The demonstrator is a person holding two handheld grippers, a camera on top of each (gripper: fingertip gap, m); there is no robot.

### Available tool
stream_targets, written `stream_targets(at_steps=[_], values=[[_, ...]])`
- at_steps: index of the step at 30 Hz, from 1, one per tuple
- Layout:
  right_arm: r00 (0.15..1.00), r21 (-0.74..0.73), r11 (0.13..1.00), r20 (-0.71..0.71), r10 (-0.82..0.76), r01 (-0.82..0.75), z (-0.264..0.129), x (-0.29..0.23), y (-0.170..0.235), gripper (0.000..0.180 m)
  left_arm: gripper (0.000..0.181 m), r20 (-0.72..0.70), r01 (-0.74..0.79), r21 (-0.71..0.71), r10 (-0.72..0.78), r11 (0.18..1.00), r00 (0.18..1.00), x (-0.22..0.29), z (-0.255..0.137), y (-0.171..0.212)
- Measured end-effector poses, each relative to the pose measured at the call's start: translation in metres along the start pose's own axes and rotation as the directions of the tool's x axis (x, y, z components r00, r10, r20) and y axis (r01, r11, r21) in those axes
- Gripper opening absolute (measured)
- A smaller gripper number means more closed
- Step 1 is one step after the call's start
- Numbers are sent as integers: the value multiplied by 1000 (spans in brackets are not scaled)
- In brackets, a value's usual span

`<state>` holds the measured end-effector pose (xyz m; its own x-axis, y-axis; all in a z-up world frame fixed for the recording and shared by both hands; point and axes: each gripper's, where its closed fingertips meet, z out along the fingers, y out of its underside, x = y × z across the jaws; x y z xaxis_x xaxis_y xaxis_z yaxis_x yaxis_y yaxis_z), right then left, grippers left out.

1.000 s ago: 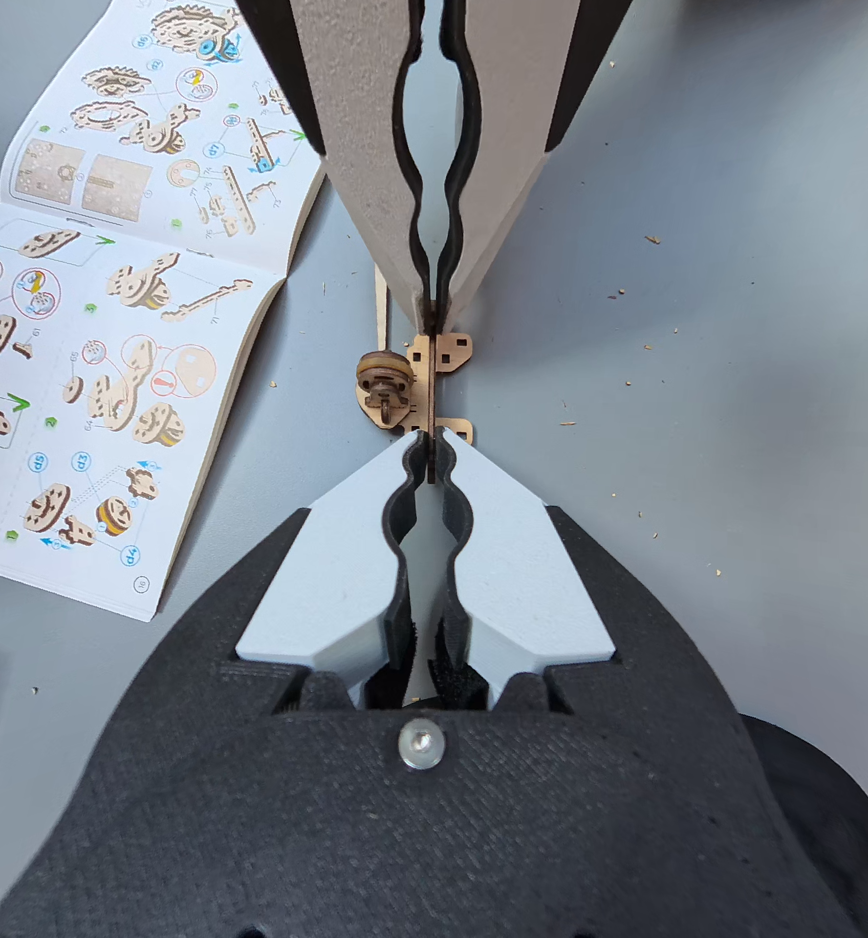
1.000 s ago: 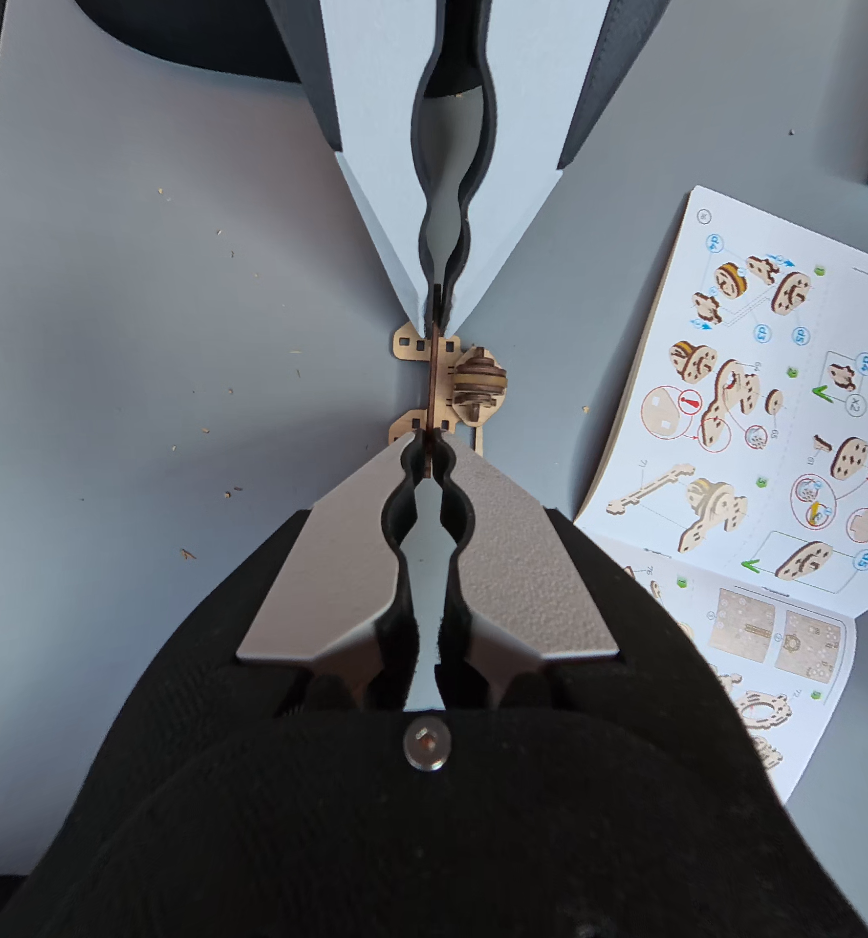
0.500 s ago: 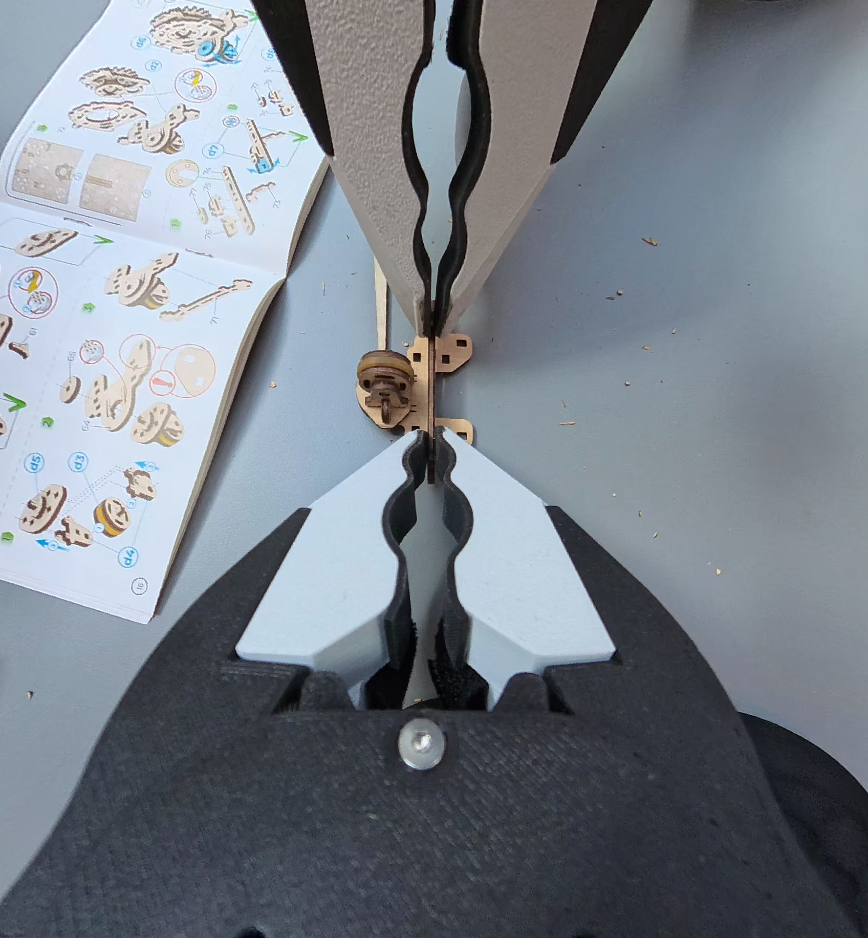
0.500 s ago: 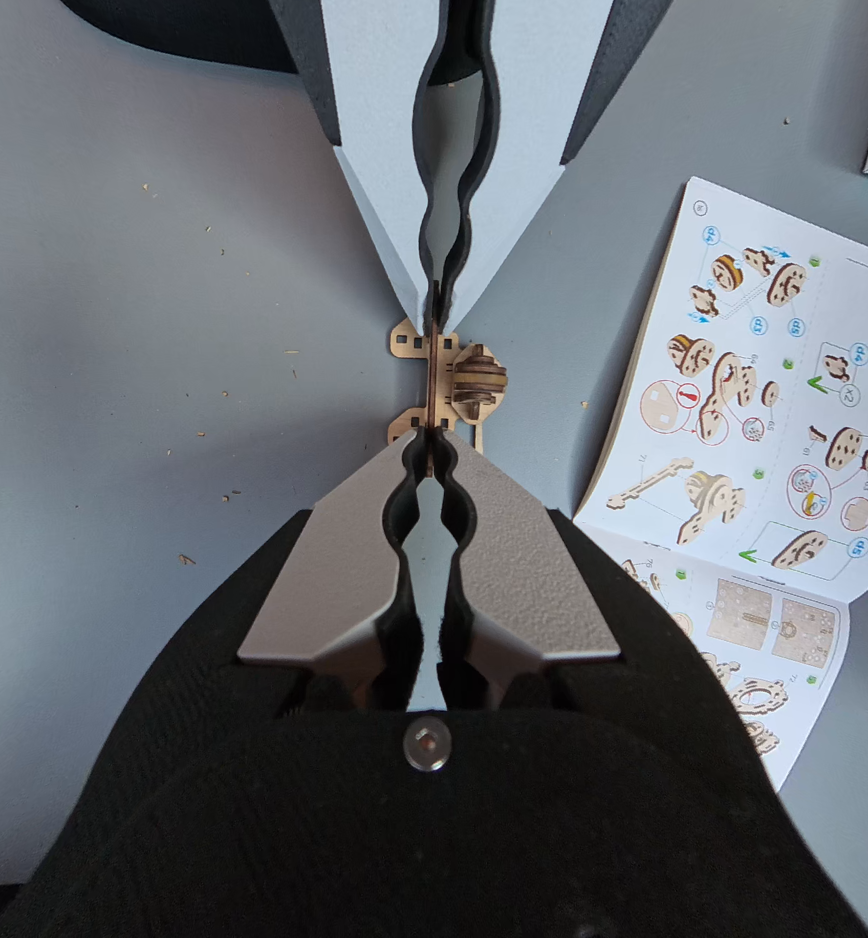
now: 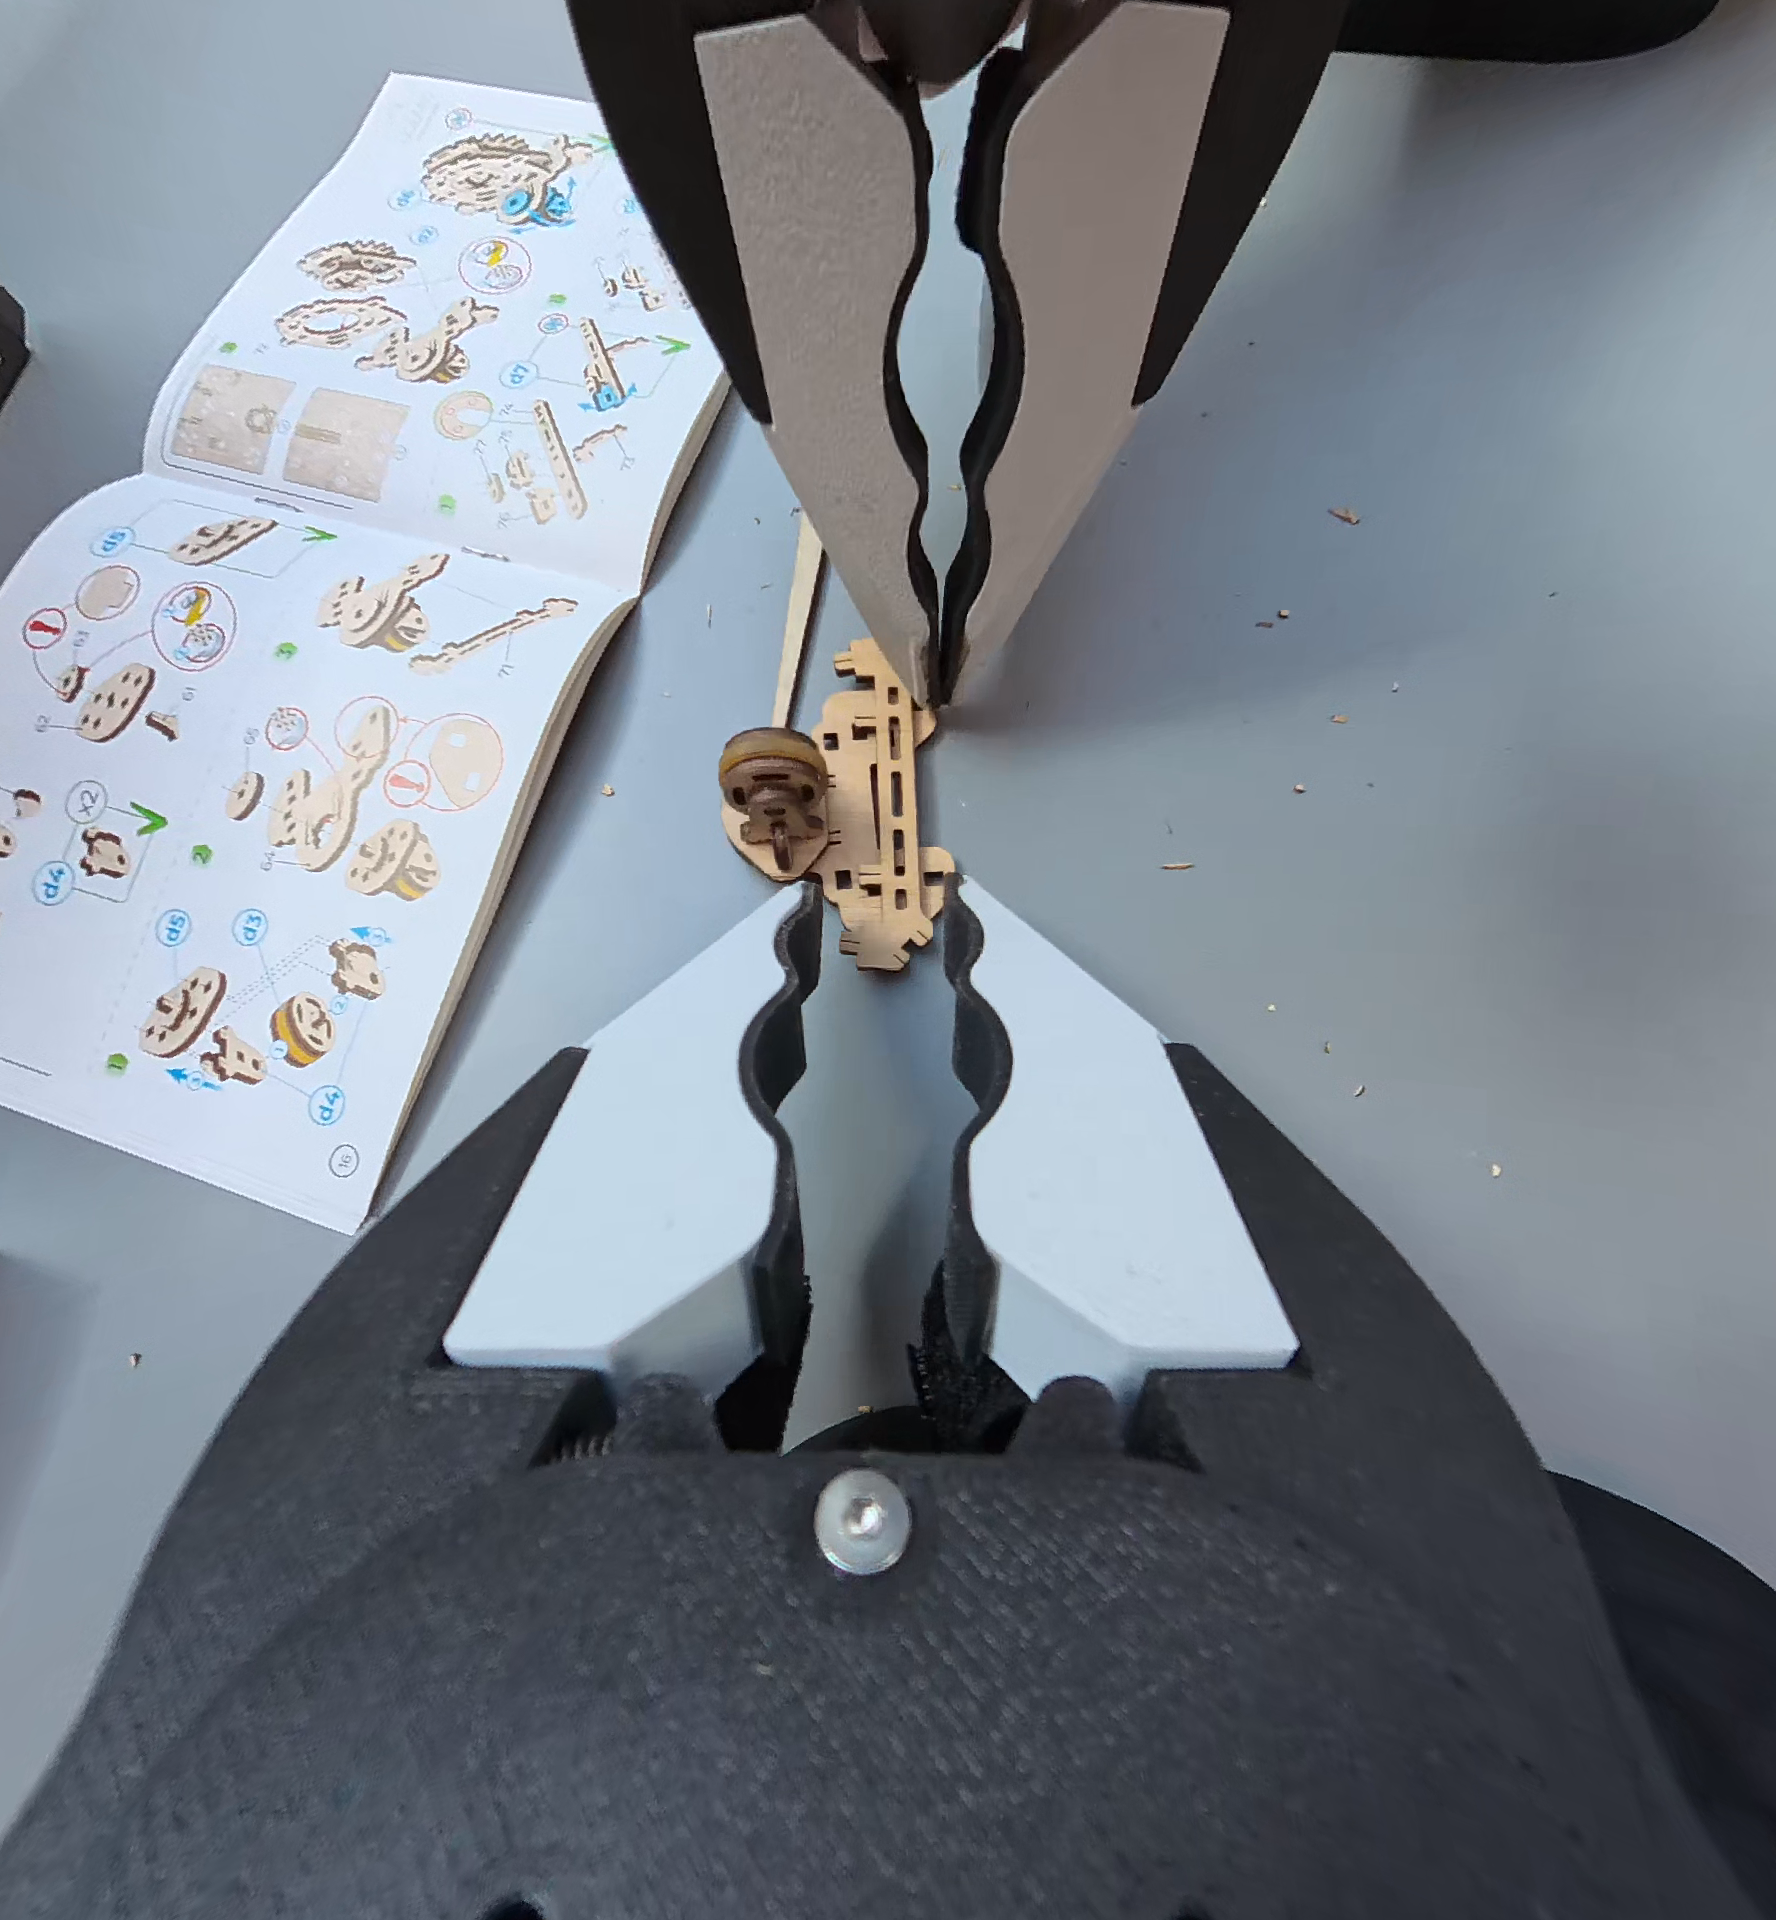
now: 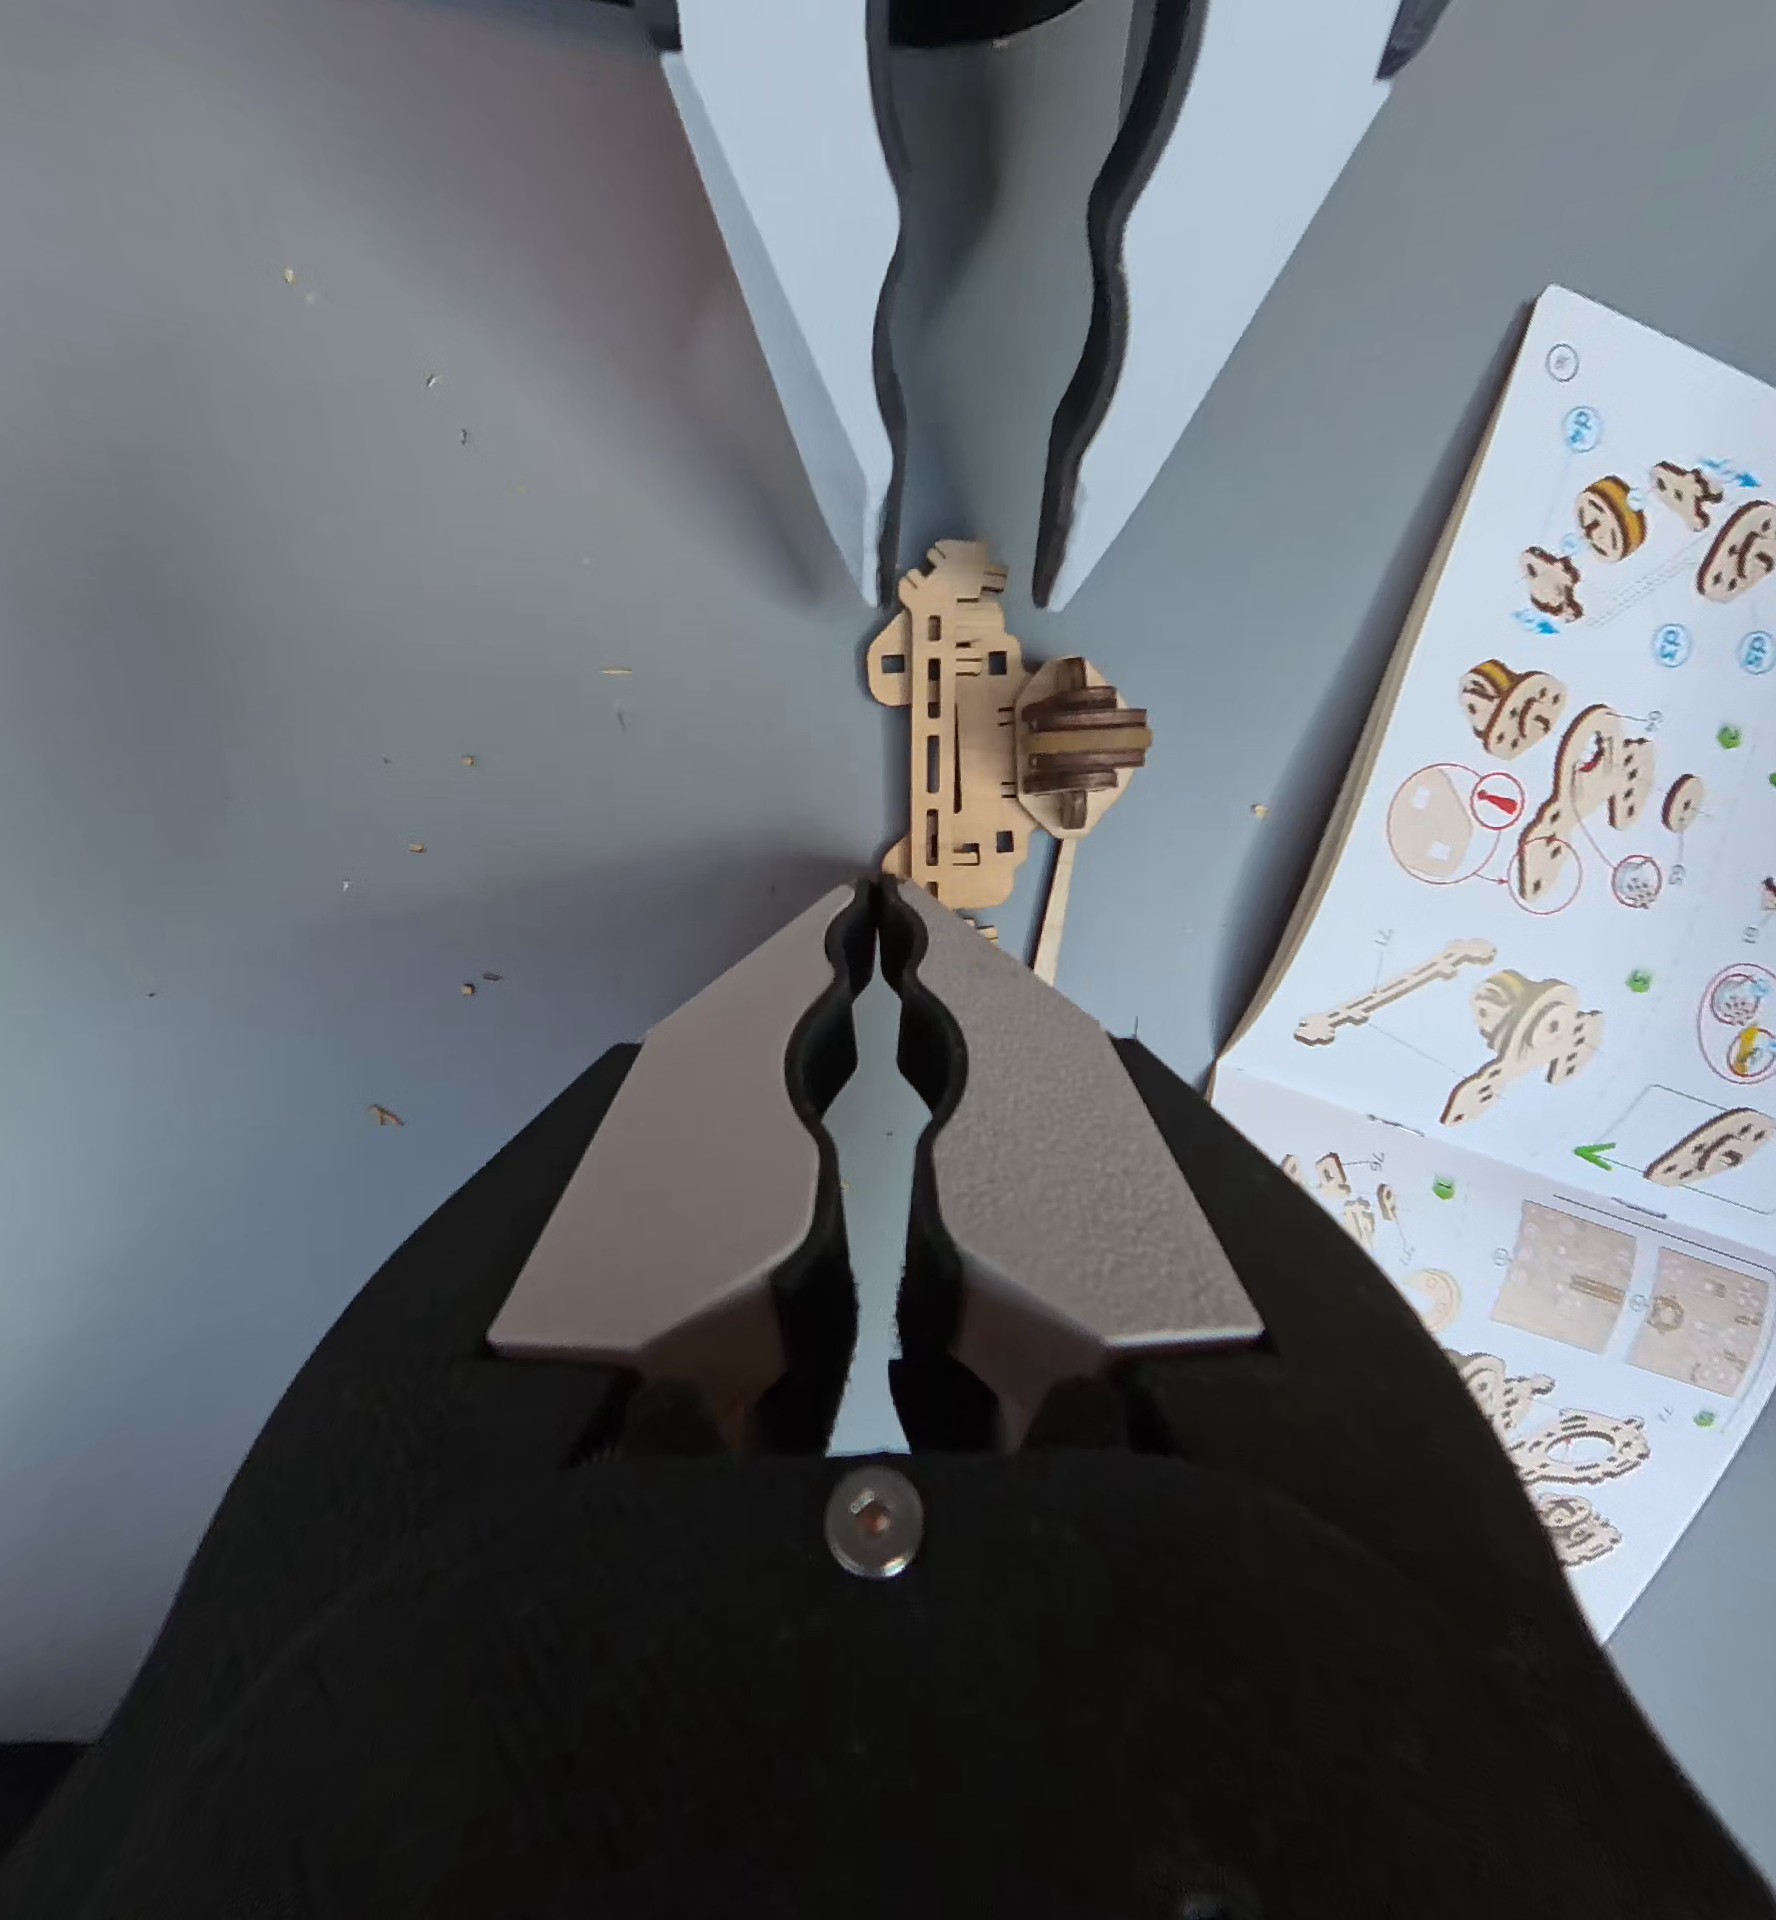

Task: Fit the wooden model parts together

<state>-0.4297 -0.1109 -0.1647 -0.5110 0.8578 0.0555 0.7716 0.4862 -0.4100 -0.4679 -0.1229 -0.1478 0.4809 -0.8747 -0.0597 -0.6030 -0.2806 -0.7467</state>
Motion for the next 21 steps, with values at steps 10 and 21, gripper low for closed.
stream_targets(at_steps=[10, 21], values=[[993, 134, 986, -74, -92, 101, -17, 7, 2, 21, 24, 29, -29, -71, 31, 997, 999, -1, 5, 12], [936, 159, 931, -185, -299, 328, -6, 6, 8, 18, 17, 40, -71, -68, 73, 995, 997, 3, 4, 12]])
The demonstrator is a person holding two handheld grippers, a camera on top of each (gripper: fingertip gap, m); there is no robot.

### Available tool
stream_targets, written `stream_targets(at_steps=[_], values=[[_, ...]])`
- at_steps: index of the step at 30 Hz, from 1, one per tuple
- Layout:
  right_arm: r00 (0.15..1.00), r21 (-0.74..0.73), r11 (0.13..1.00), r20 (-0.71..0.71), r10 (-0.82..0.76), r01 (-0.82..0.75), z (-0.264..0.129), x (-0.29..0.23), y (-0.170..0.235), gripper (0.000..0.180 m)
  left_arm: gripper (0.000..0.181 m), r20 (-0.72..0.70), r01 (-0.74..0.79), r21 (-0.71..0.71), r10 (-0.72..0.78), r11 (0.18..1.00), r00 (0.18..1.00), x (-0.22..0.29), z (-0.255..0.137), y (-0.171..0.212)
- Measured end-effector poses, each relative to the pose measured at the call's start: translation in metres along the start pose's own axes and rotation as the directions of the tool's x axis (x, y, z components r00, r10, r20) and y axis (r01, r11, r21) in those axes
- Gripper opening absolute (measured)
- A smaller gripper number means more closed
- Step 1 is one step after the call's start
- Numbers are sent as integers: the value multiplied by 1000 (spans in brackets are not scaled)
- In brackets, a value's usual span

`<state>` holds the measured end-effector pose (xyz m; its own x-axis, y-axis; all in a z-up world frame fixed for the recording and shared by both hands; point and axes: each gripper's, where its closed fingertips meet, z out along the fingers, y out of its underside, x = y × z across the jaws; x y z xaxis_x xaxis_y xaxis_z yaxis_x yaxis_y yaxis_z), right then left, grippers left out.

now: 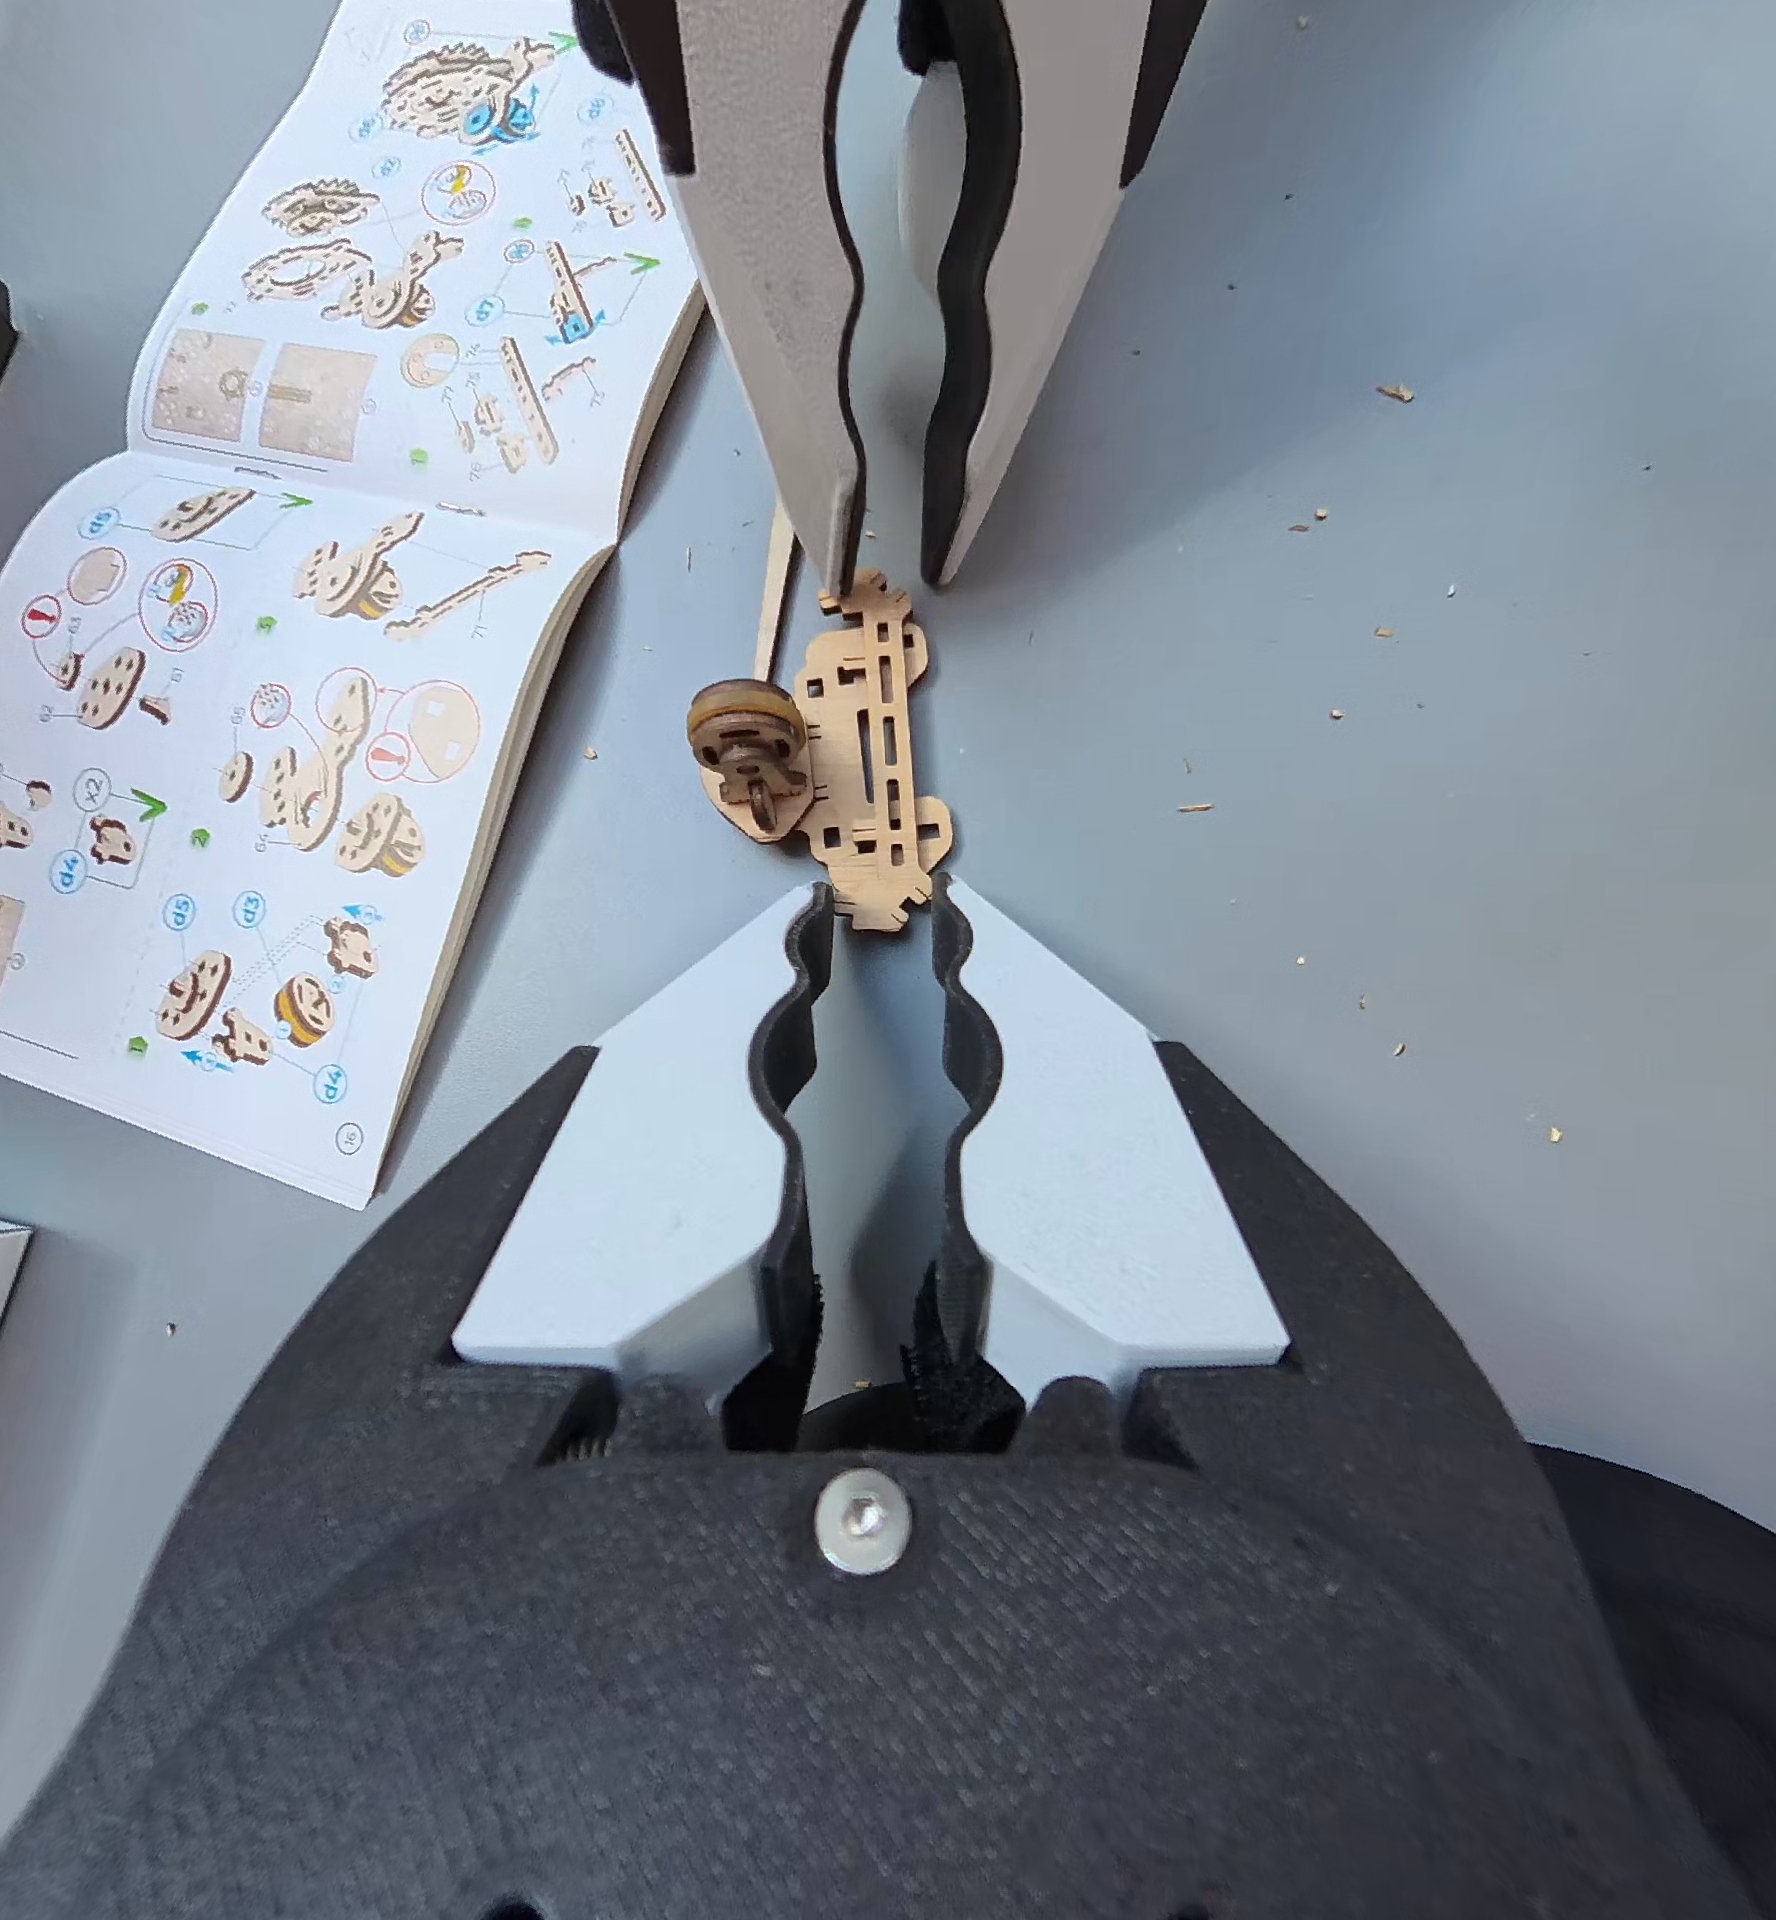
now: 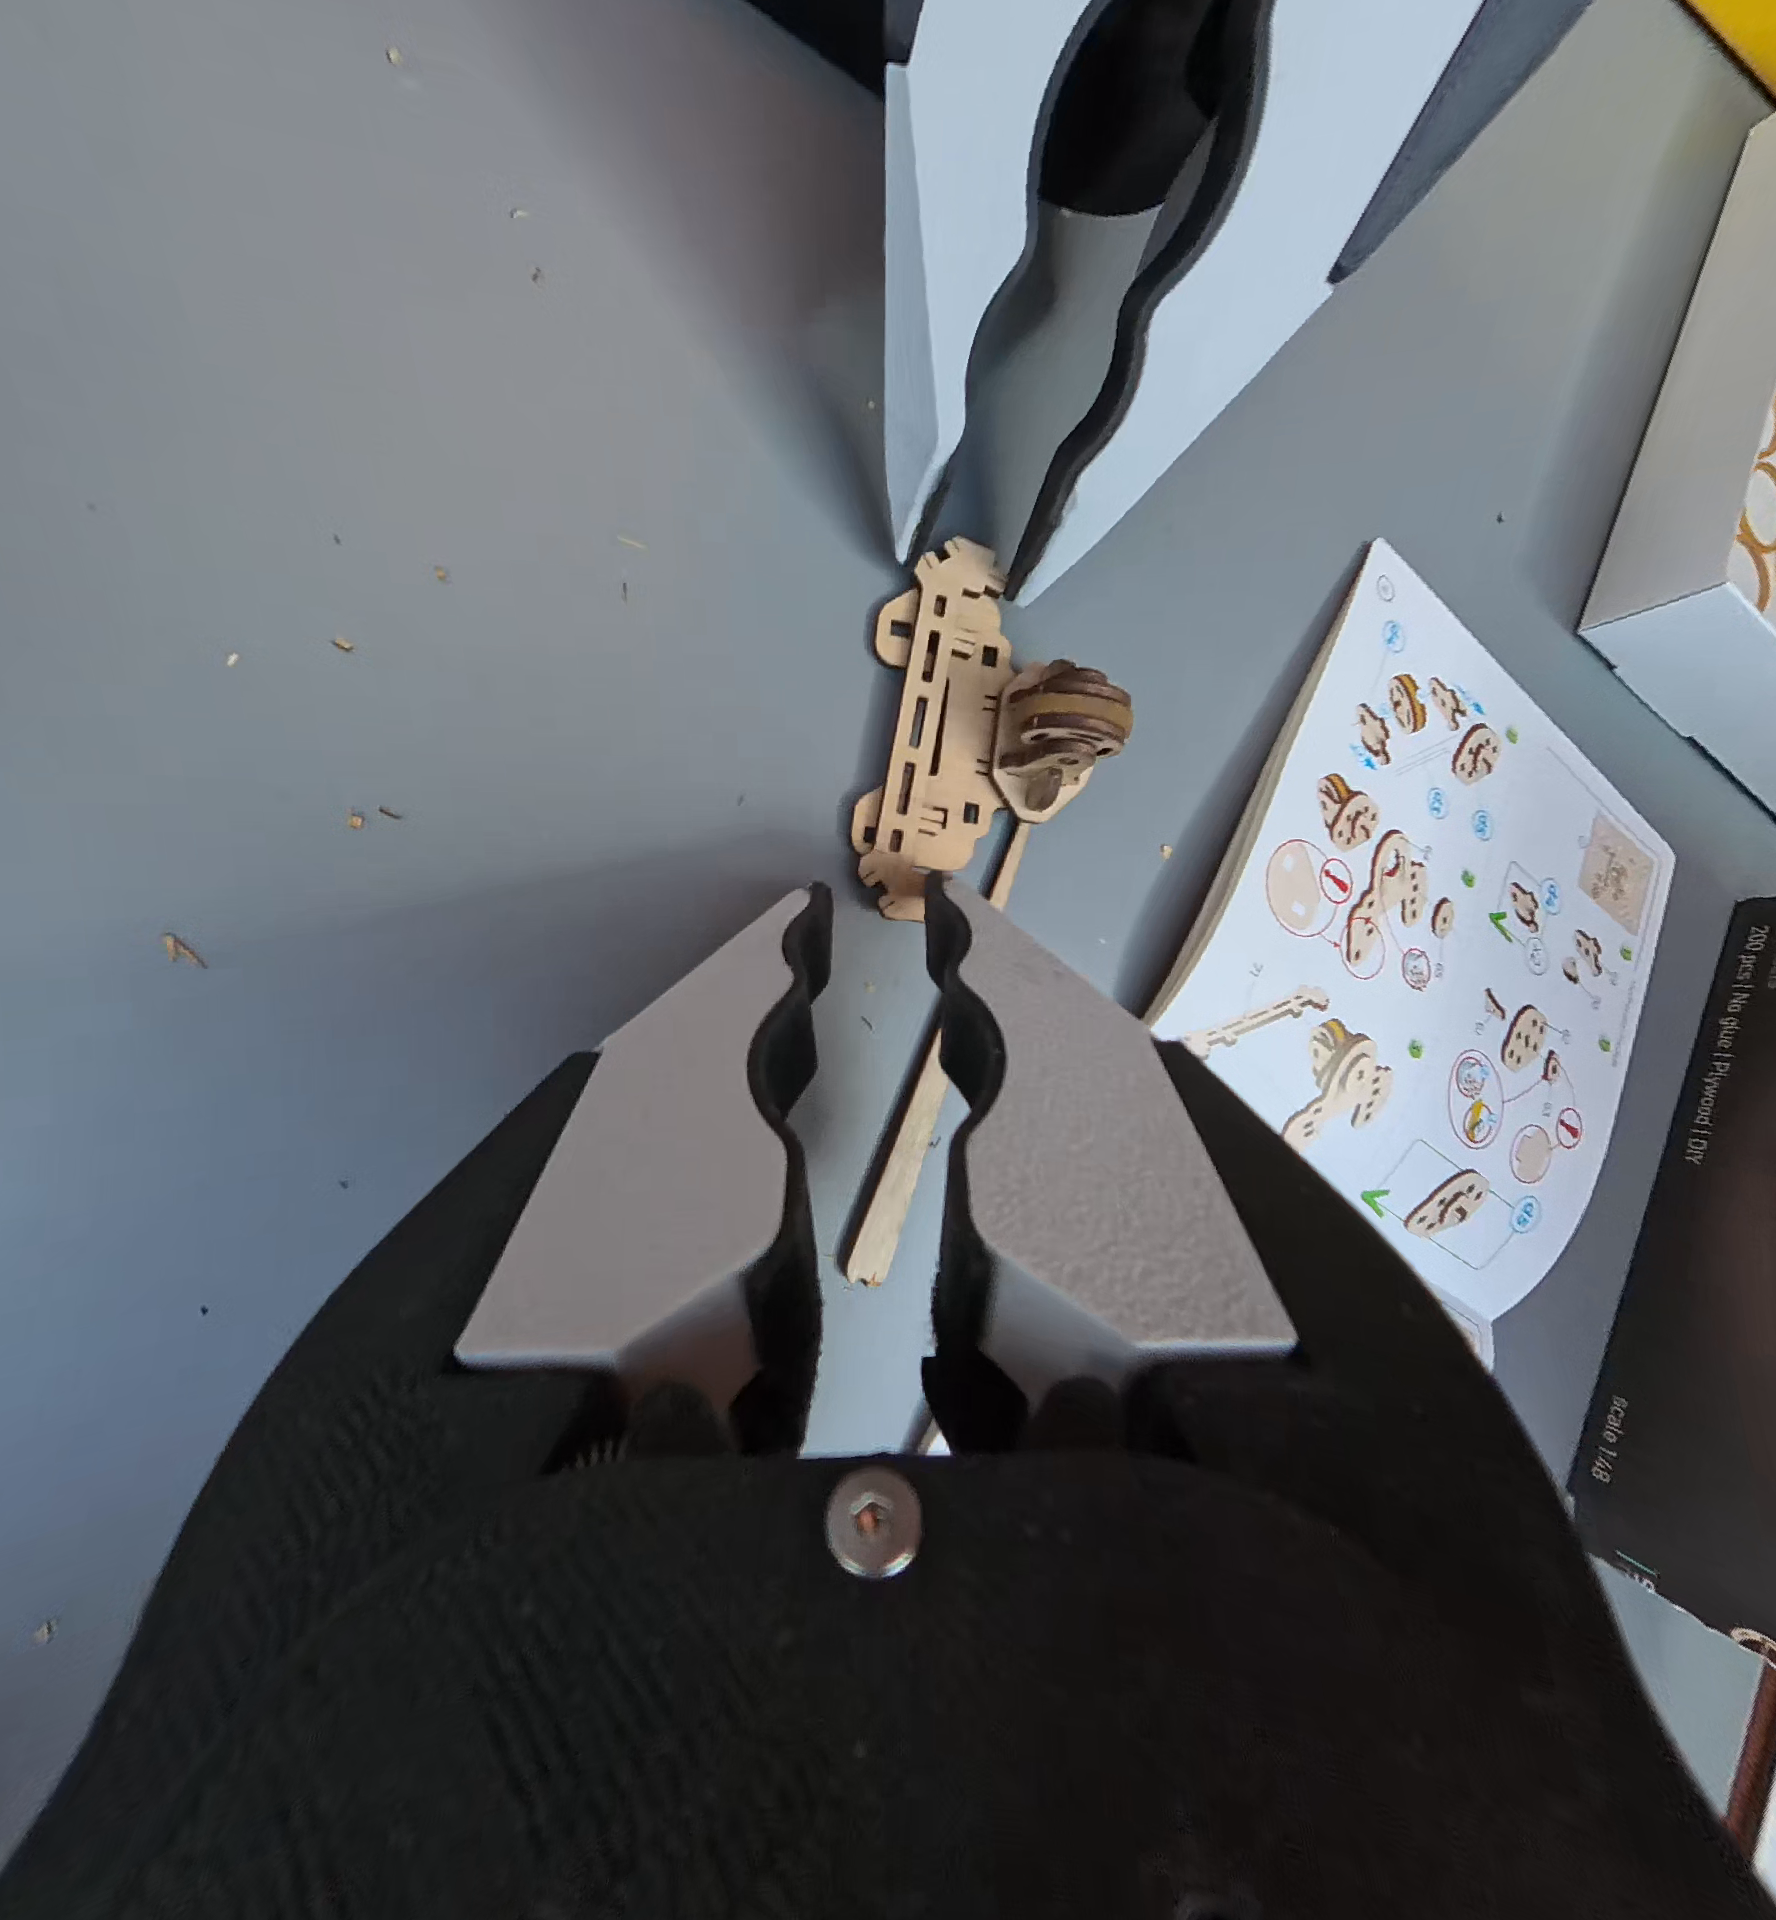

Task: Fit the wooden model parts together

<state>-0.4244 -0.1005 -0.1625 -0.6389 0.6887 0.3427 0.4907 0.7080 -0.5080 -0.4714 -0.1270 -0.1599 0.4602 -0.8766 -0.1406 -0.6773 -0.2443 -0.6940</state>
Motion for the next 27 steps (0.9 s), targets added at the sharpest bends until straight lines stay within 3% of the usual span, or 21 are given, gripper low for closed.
stream_targets(at_steps=[9, 15, 21, 27], values=[[999, 39, 998, -12, 40, -40, 0, 5, -5, 6, 17, -106, 153, -3, -152, 988, 983, 1, -3, 1], [994, 104, 989, 13, 104, -105, -5, 7, -11, 1, 14, -75, 128, 58, -124, 990, 990, -2, -9, -6], [971, 207, 949, 73, 228, -238, -14, 15, -20, 1, 2, -11, 104, 73, -103, 992, 995, -9, -11, -6], [902, 238, 875, 211, 378, -422, -15, 15, -21, 0, 2, 10, 112, 103, -114, 988, 993, -13, -16, -7]])
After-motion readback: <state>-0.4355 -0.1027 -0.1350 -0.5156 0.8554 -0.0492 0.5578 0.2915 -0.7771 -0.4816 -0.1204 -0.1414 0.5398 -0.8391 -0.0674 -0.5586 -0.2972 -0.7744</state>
